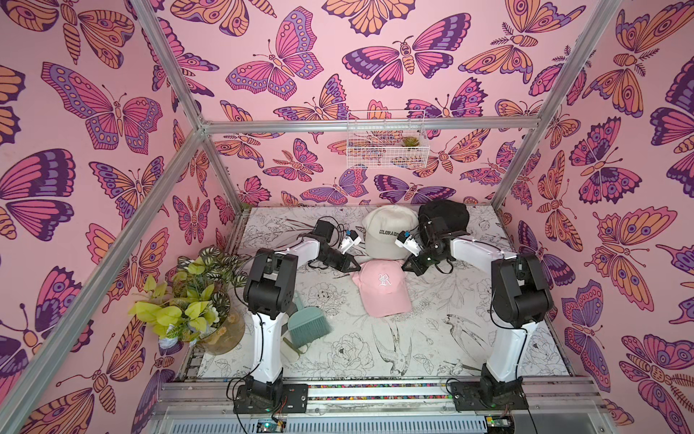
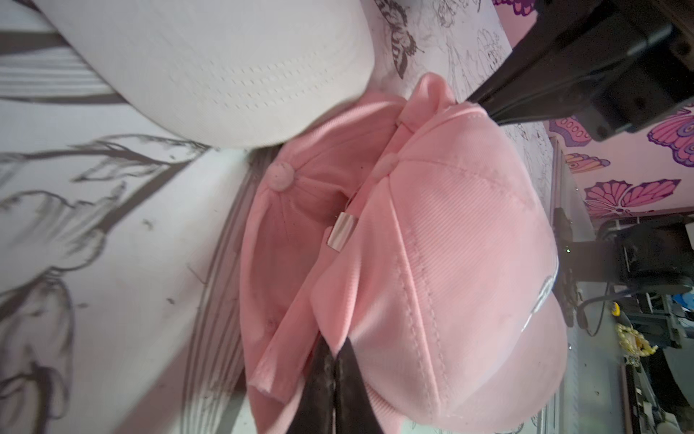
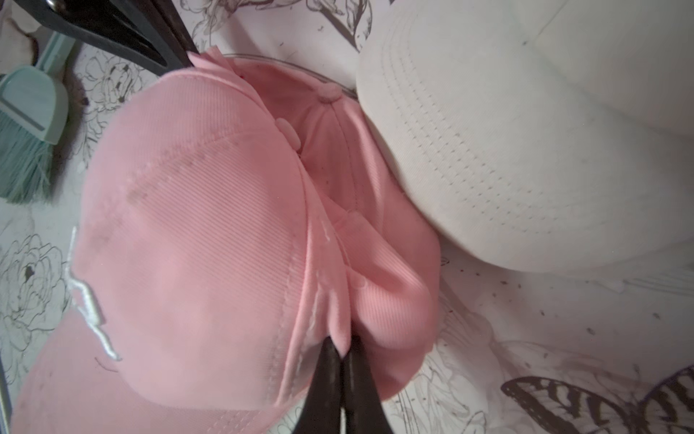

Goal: Stack the baseball caps by color
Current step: Place the baseball cap on the baseball cap.

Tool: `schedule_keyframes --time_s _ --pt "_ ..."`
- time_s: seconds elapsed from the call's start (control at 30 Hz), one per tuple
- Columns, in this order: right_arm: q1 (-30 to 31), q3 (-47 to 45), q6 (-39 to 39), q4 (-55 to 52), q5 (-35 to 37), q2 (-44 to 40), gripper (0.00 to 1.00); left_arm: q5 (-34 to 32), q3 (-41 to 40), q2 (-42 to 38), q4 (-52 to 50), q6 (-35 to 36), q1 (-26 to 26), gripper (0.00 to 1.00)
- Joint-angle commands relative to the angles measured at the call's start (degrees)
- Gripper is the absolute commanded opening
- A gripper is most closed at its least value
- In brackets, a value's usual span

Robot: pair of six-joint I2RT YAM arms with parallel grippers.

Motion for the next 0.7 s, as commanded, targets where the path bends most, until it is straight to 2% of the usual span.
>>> schedule_keyframes --time_s 0.0,0.17,0.27,0.37,0.43,0.57,0.63,0.67 --pt "0.3 2.6 3.6 1.7 4.4 -0.3 0.00 -4.9 3.6 2.1 -0.5 -1.6 2.0 0.00" --pt "0.9 3.1 5.4 2.9 5.3 -0.9 0.00 -4.0 7.8 4.0 -0.5 -2.3 2.7 0.00" --pt "0.8 3.3 6.7 4.3 8.2 -0.7 0.02 -4.4 9.8 4.5 -0.5 -2.5 2.7 0.05" --pt "0.8 3.8 8.0 5.1 7.9 -0.8 0.03 -4.7 11.4 4.6 -0.5 -3.8 2.8 0.13" --pt "0.8 3.7 9.0 5.6 6.8 -1.8 0.08 -4.5 11.7 3.6 -0.5 -5.0 3.0 0.26" --pt "0.7 1.2 10.9 8.5 6.5 -6.5 0.30 -8.8 10.2 -1.0 -0.5 -7.4 3.5 0.59" --pt "0.3 -1.4 12.8 11.8 7.1 -9.6 0.50 -11.4 8.6 -4.4 0.0 -8.9 4.3 0.74" --pt "0.1 -2.7 13.8 13.5 7.1 -11.0 0.54 -12.8 7.6 -6.0 0.6 -9.9 4.9 0.79"
